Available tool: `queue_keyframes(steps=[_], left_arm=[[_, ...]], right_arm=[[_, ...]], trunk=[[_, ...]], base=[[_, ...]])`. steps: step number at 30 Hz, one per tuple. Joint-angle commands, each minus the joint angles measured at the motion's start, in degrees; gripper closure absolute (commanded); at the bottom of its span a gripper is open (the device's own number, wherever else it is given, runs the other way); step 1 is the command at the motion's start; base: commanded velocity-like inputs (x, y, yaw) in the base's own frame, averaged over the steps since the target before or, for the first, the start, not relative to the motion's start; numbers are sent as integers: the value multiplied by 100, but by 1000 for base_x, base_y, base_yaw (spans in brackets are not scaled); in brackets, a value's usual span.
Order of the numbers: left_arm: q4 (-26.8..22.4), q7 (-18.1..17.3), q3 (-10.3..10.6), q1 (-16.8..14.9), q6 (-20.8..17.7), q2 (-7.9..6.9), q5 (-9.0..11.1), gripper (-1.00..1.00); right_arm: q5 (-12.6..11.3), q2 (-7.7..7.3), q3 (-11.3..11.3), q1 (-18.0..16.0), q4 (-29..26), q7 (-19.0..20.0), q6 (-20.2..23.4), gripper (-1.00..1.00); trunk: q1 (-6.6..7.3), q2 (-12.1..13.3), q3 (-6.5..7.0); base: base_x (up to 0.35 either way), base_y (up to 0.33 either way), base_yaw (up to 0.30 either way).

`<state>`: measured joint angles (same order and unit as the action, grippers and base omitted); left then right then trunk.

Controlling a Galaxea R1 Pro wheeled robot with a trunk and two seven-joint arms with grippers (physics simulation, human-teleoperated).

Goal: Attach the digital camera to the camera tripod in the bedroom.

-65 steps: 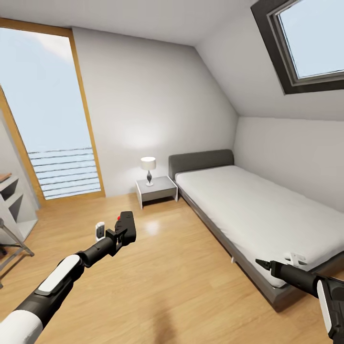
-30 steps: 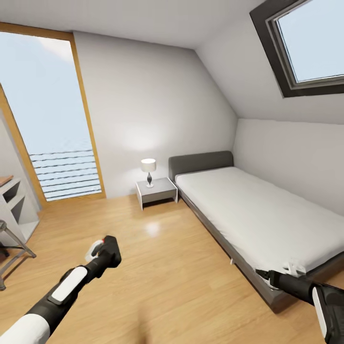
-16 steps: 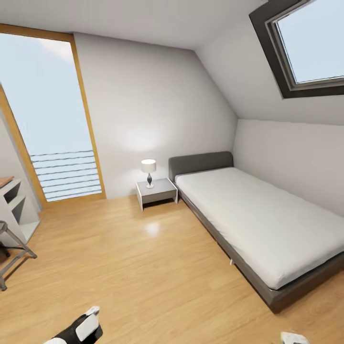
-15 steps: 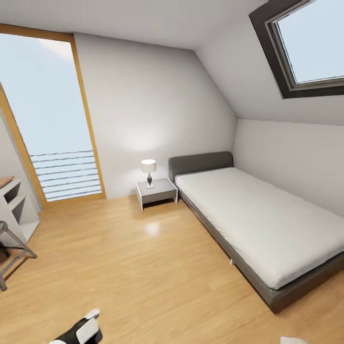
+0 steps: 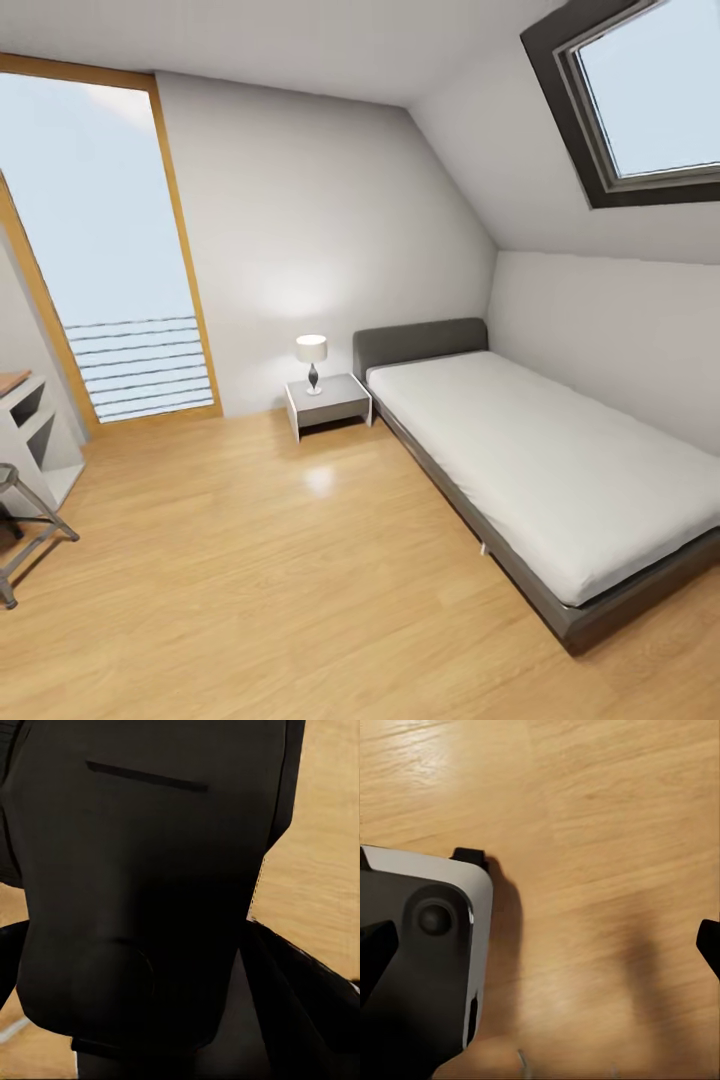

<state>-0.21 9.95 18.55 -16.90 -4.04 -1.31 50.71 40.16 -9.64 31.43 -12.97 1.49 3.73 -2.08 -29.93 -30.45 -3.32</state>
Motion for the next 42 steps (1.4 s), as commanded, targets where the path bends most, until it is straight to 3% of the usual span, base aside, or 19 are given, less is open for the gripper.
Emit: queue_keyframes(steps=[1,9,19,29,42], left_arm=[[-3,-2,69,40,9,2,21,100],[3,-87,76,205,207,53,7,100],[3,-235,72,237,245,96,9,100],[4,-593,70,240,268,88,24,100],[5,-642,70,240,255,90,28,100]], right_arm=[[41,-1,47,11,20,9,-29,-100],[63,193,53,84,38,6,-55,-100],[62,263,56,94,43,14,-62,-100],[62,266,57,102,45,37,-73,-100],[63,262,57,102,45,108,-65,-100]], trunk=[[20,32,8],[196,353,152],[415,753,332],[415,753,332],[415,753,332]], base=[[0,0,0],[0,0,0],[0,0,0],[0,0,0],[0,0,0]])
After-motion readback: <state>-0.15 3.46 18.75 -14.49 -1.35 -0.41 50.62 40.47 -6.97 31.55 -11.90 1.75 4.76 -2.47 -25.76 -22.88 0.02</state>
